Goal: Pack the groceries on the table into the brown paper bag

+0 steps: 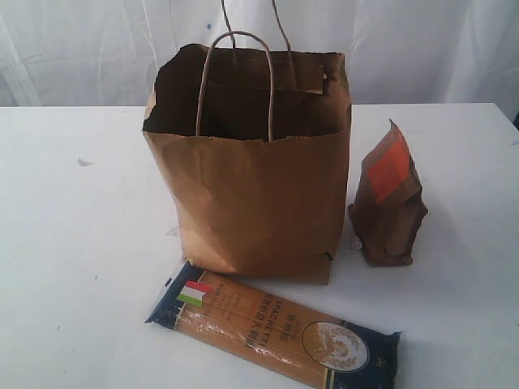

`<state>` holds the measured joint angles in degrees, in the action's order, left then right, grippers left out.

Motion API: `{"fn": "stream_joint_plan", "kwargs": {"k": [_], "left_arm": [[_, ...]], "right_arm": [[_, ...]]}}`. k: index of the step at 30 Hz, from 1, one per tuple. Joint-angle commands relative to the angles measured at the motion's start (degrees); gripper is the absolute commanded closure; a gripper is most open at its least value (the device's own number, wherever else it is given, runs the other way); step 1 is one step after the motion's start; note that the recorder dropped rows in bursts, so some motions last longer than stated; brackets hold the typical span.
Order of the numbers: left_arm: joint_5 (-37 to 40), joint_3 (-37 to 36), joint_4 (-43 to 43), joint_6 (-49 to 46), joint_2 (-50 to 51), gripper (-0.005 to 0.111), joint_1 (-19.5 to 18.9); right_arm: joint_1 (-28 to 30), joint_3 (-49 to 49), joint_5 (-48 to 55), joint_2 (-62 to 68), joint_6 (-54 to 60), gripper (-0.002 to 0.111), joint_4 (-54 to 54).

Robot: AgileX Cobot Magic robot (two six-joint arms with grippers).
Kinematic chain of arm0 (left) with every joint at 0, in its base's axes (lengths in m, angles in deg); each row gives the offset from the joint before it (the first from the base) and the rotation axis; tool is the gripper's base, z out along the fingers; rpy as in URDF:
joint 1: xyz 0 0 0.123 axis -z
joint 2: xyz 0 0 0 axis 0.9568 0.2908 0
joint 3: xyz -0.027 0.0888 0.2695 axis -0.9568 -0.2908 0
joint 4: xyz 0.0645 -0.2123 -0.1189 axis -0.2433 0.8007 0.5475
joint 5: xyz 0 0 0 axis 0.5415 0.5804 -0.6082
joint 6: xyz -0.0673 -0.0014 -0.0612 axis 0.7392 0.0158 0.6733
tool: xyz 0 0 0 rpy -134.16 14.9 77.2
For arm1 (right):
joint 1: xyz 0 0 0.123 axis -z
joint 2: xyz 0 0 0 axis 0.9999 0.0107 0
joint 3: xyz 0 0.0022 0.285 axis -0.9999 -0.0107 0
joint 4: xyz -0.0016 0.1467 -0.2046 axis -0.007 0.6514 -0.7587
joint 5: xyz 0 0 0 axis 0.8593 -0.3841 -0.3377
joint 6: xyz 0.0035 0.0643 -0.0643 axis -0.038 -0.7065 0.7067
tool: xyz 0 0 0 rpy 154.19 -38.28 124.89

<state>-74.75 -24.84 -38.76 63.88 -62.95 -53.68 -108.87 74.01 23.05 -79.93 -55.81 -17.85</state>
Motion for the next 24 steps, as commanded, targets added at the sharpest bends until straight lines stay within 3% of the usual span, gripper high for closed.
{"fn": "stream_joint_plan", "kwargs": {"k": [1,5,7,15,24], "left_arm": [[-0.2,-0.2,0.6,0.1,-0.3,0.107,0.0],[-0.2,-0.2,0.6,0.1,-0.3,0.107,0.0],[-0.2,-0.2,0.6,0.1,-0.3,0.107,0.0],[-0.2,-0.2,0.6,0.1,-0.3,0.107,0.0],[-0.2,-0.2,0.6,0.1,-0.3,0.107,0.0]], "right_arm": [[0.2,11.1,17.2,7.7,7.2,0.108,-0.7],[0.2,18.8,23.7,17.4,7.2,0.108,-3.6],[0.2,21.7,24.1,21.9,7.4,0.101,-4.4],[0.2,27.3,13.7,36.7,11.7,0.048,-5.8],[0.7,35.4,11.1,57.0,11.7,0.047,-6.0]]}}
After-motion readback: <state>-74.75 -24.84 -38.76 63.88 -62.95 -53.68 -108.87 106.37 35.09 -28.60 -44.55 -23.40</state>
